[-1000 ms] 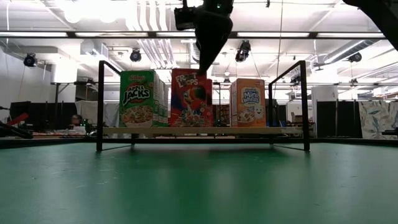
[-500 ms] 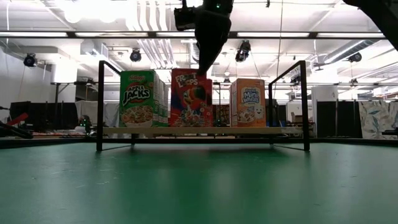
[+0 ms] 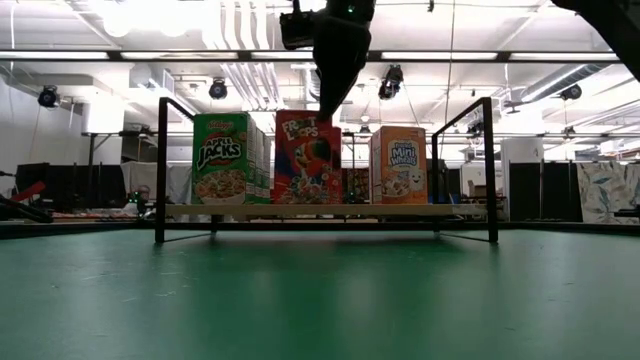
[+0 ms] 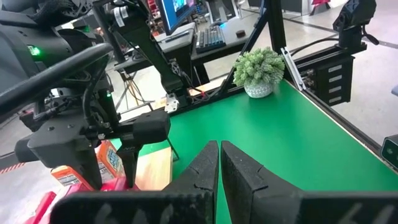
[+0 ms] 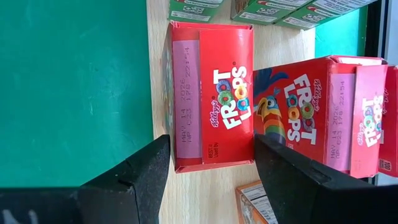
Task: Stack cereal on shelf
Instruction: Put the red cereal box on the shelf aligned with the other red cereal boxes
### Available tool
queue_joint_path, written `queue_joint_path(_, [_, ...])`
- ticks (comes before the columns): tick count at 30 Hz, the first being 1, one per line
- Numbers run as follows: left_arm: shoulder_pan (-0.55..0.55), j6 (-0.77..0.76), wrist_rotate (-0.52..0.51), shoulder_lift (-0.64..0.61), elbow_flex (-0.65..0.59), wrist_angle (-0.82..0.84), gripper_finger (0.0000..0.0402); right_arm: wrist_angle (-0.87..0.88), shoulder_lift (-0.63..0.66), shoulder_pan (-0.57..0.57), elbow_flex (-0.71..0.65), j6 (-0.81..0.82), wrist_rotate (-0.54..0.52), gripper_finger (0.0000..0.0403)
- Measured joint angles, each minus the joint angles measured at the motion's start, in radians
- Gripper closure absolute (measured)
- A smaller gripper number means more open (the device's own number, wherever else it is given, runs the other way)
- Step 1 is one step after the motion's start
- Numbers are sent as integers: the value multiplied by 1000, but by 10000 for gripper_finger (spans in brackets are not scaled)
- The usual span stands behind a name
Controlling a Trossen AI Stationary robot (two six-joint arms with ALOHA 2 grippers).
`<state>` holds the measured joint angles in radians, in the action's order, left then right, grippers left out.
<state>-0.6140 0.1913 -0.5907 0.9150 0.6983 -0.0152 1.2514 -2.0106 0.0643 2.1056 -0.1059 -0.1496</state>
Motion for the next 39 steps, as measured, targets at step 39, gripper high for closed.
queue_joint_path(39, [0, 7, -1, 0, -1, 0, 400, 81, 11, 4, 0, -28, 0, 226])
